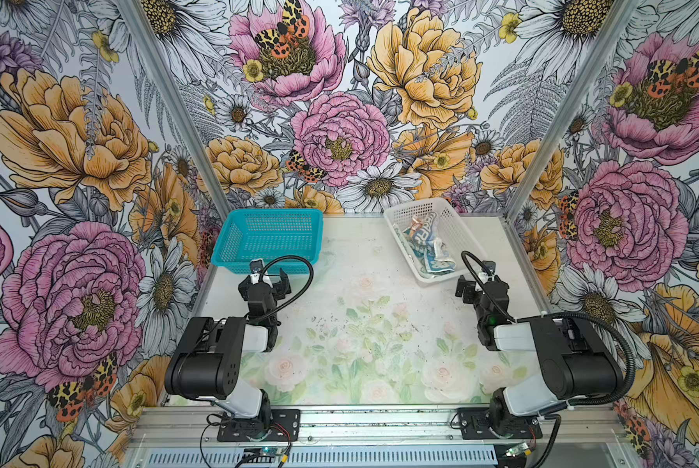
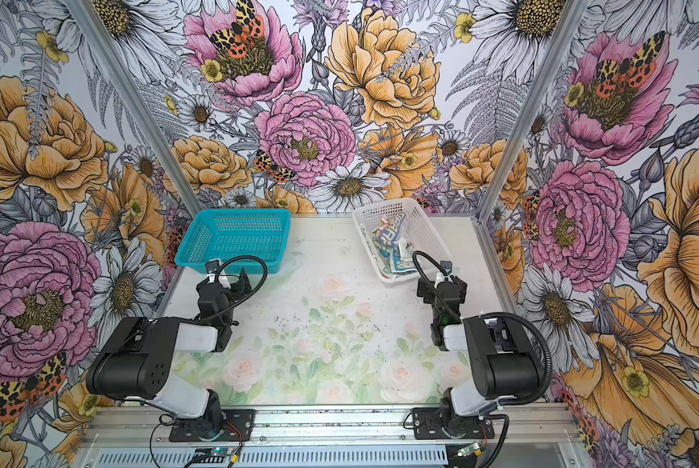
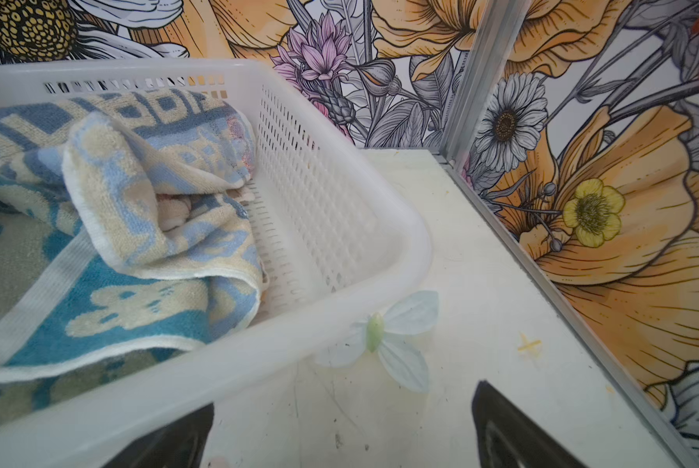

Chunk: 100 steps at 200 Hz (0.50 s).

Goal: Fold and stack the towels

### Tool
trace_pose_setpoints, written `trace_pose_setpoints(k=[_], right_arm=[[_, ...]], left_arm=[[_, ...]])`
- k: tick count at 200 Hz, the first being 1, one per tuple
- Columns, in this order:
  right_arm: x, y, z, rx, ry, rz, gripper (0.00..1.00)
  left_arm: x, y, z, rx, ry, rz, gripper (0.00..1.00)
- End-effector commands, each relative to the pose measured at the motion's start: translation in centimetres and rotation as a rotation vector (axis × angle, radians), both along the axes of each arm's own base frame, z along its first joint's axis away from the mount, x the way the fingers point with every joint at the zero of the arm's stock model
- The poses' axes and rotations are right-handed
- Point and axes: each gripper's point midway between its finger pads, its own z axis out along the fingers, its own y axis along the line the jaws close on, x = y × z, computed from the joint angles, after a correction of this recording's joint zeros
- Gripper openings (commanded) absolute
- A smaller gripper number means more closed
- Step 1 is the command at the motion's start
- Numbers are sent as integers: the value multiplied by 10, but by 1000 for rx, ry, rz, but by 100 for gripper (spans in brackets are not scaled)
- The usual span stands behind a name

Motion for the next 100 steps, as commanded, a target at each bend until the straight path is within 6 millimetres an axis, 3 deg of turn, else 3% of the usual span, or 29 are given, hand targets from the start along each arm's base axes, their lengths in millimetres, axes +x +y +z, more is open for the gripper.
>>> trace_pose_setpoints(k=[1, 100], right_arm=[[12, -5, 23, -4, -84, -17, 100], [13, -5, 21, 9, -74, -6, 100]], left_arm=[[7, 0, 13, 9, -45, -12, 99], [6, 0, 13, 7, -45, -12, 99]])
